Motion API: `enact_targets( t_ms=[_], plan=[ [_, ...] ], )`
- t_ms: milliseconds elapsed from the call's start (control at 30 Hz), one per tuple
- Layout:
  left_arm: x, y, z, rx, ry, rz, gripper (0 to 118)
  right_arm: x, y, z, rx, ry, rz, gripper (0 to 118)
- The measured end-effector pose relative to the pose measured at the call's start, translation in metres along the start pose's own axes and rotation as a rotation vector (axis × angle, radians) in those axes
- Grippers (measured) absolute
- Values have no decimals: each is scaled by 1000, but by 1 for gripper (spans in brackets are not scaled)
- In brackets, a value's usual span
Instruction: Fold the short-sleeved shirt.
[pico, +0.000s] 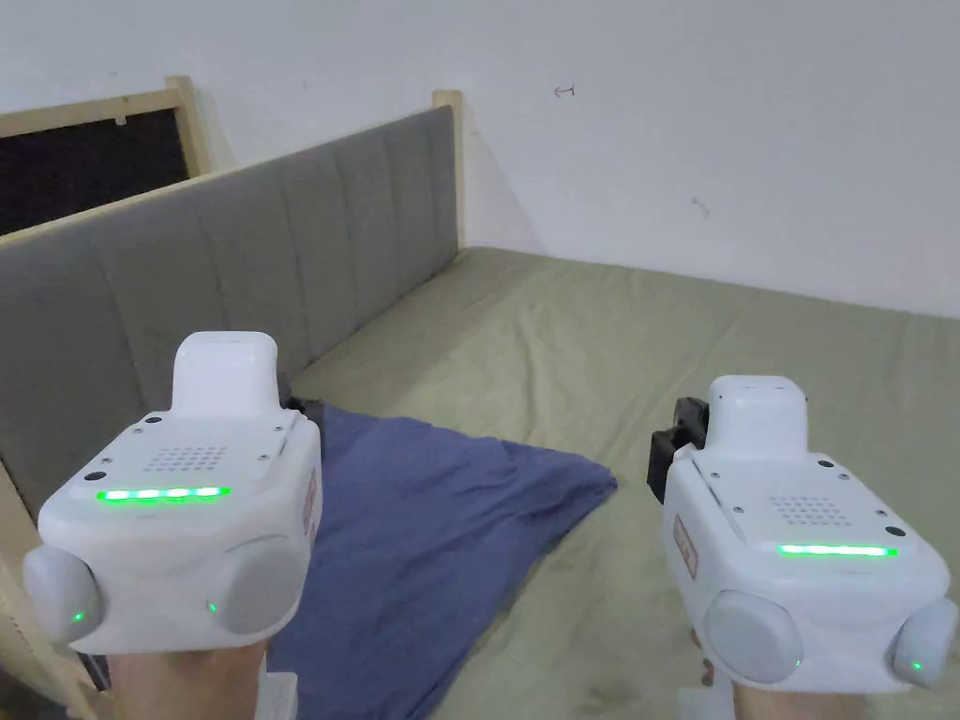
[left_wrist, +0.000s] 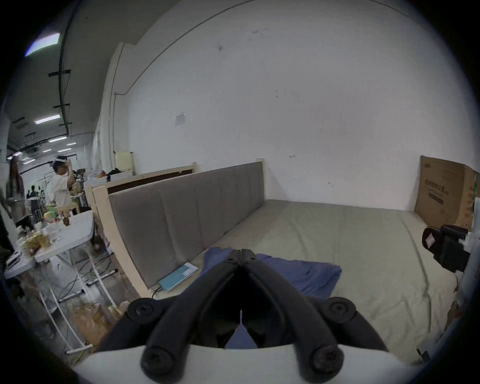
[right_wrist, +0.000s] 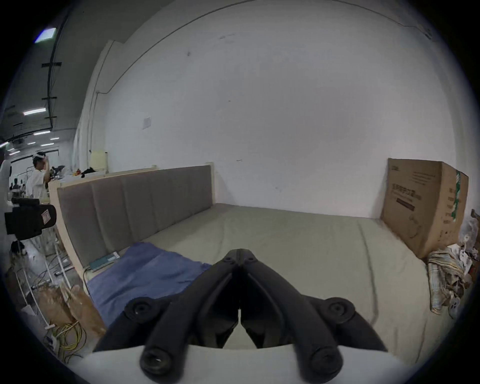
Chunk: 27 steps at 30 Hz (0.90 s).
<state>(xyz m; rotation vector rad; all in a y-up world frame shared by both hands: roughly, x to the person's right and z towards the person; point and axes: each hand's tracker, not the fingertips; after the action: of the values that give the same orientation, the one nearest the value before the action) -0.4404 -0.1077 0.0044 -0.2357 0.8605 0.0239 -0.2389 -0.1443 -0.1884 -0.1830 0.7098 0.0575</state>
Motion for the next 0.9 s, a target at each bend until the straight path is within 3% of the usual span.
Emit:
enact_targets(
  t_ms=[200,267,333,467,567,833,867,900],
  plan=[
    [-1,-18,-28,-57,-18,20,0,-6,-9,-11,-51,16,-4,1],
    [2,-26,-45,-95,-40,32,22,-4,-15,-17,-75,15,-16,1],
    [7,-37,-66,-179,-74,42,64,-2,-22,-24,-108,17,-40,1],
    [18,-70,-124,-372,-143,64,77,1,-37,-41,-162,34,-64,1],
    [30,-99,-163,-471,-167,55,108,1,-49,-56,-208,24,-38,1],
    [71,-157,-244,-695,-218,-57,109,4,-78,-107,-321,27,-56,1],
    [75,-164,-252,-728,-243,-61,103,3,-81,-111,-329,26,-51,1],
    [78,-170,-259,-776,-268,-60,87,1,-84,-114,-340,27,-44,1]
  ],
)
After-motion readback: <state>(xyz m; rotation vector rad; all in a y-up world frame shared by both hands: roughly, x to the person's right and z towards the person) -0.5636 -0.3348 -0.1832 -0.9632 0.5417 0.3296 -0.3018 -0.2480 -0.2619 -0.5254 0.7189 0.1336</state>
